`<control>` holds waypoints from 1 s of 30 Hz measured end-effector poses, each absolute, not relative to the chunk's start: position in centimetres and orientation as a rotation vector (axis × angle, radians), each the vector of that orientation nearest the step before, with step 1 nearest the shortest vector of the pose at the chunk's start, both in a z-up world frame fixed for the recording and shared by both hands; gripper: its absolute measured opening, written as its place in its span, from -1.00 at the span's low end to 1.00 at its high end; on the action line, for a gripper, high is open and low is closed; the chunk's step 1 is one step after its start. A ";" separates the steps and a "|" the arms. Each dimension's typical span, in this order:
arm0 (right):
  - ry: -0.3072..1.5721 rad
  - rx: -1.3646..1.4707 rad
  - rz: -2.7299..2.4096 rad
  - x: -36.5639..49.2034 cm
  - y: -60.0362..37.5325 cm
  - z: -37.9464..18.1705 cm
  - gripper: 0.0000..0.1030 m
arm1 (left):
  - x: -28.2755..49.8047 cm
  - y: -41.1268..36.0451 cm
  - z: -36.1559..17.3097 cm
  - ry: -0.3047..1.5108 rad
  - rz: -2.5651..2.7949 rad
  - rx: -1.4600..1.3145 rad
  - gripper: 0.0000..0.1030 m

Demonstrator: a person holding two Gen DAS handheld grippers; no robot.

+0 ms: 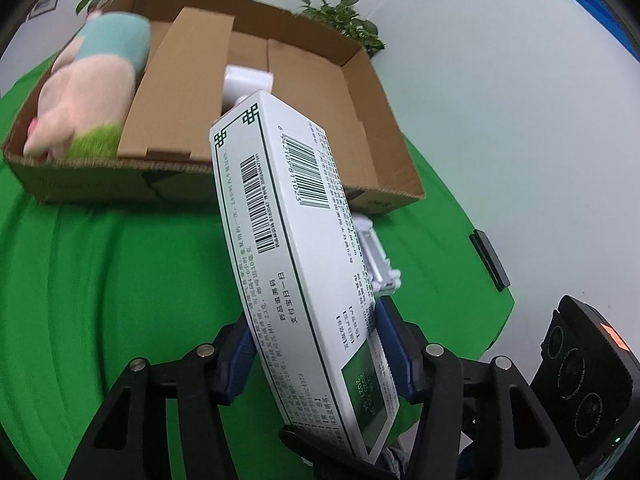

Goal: Organize objects
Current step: 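Lift the product box and carry it over the tray box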

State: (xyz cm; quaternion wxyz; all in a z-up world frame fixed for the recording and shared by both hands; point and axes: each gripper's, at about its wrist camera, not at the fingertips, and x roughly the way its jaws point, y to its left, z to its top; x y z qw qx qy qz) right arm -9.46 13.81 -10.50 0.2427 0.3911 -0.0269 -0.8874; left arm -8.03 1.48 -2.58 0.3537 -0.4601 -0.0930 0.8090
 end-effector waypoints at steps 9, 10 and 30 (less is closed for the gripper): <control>-0.165 0.926 -2.493 -13.1 14.6 -5.9 0.17 | -10.8 4.1 3.8 -0.097 2.138 -1.037 0.04; -0.176 0.918 -2.498 -14.1 14.6 -5.3 0.17 | -11.3 4.4 4.5 -0.087 2.136 -1.023 0.04; -0.282 1.079 -2.468 -24.9 18.1 -5.2 0.17 | -26.0 13.9 3.4 -0.141 2.033 -1.151 -0.04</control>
